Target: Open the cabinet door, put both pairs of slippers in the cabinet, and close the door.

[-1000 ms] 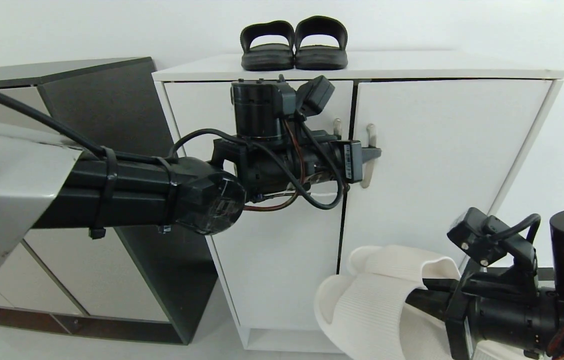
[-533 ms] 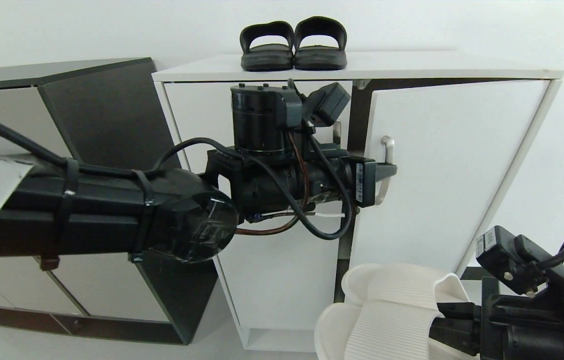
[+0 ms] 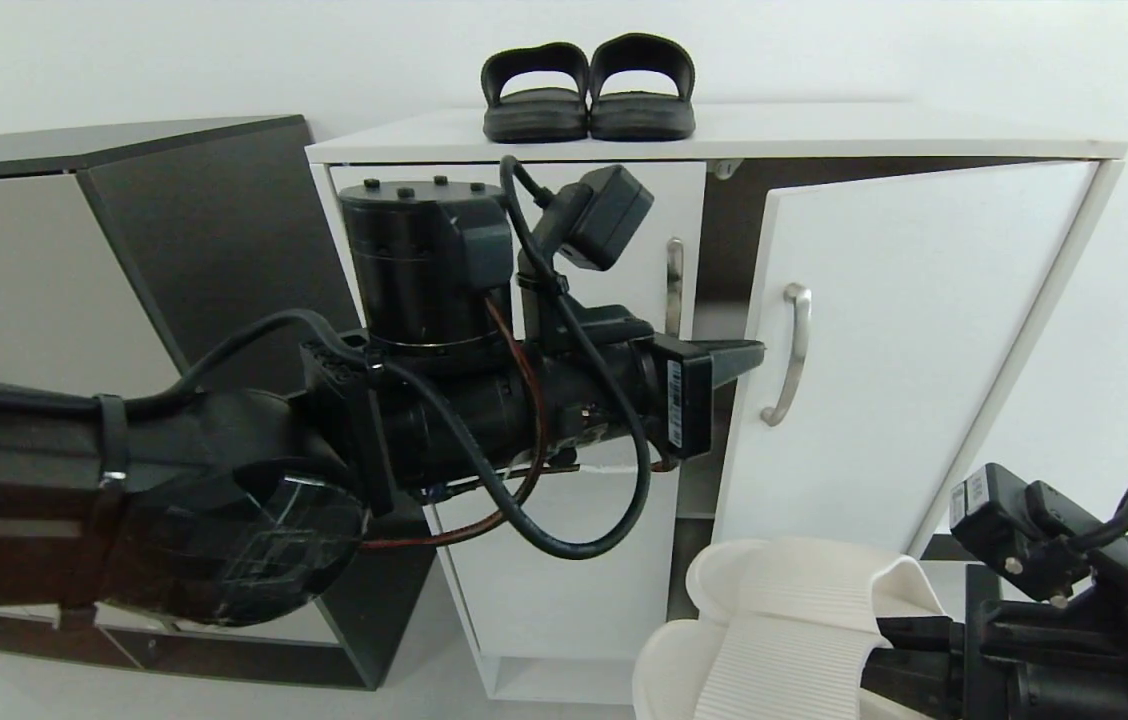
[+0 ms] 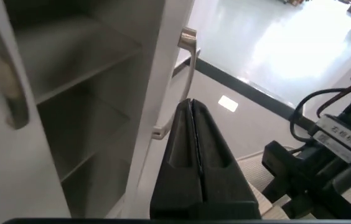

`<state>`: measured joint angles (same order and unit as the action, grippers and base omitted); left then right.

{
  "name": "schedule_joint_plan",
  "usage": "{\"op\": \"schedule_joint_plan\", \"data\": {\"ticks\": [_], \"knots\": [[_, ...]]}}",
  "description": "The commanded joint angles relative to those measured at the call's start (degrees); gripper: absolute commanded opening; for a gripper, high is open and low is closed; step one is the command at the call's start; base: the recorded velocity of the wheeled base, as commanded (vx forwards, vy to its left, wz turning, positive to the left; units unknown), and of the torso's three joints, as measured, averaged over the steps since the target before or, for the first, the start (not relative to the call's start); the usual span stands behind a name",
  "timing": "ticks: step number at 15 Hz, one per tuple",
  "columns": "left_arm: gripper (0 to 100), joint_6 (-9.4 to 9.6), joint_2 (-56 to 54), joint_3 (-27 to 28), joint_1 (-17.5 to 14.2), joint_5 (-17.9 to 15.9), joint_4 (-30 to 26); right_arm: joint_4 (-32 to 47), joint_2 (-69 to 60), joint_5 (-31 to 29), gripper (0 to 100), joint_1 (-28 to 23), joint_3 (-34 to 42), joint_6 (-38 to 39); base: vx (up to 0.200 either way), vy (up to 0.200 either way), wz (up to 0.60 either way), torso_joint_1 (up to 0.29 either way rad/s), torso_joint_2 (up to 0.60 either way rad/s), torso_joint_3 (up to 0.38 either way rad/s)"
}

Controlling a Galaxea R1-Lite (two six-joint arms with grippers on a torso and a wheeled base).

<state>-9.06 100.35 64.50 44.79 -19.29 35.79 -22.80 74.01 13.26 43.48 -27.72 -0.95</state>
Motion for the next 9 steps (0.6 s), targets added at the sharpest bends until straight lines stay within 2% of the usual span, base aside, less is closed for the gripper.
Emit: {"op": "schedule_joint_plan", "data": {"ticks": [1,3,4,6,9], "knots": [[0,-0.43,-1.5,-0.3,-1.7,0.0,0.2,0.1,0.1,0.0,0,0.1,-0.1,0.0,0.0,0.0,0.0,0.0,0.0,0.0],[0,-1.67,-0.2,1.2,-2.6,0.1,0.2,0.7,0.0,-0.3,0,0.9,-0.1,0.0,0.0,0.0,0.0,0.0,0.0,0.0],[0,-3.07,1.4,3.3,-3.8,0.1,0.2,2.6,0.0,-0.5,0,1.5,-0.7,0.1,0.0,0.0,0.0,0.0,0.0,0.0],[0,-3.42,4.8,6.4,-5.4,0.1,0.2,4.3,-0.1,-0.5,0,1.6,-1.1,0.1,0.0,0.0,0.0,0.0,0.0,0.0],[0,-4.13,9.4,12.1,-5.7,0.4,0.1,4.3,-0.2,-0.5,0,1.6,-0.8,0.1,0.0,0.0,0.0,0.0,0.0,0.0]]}}
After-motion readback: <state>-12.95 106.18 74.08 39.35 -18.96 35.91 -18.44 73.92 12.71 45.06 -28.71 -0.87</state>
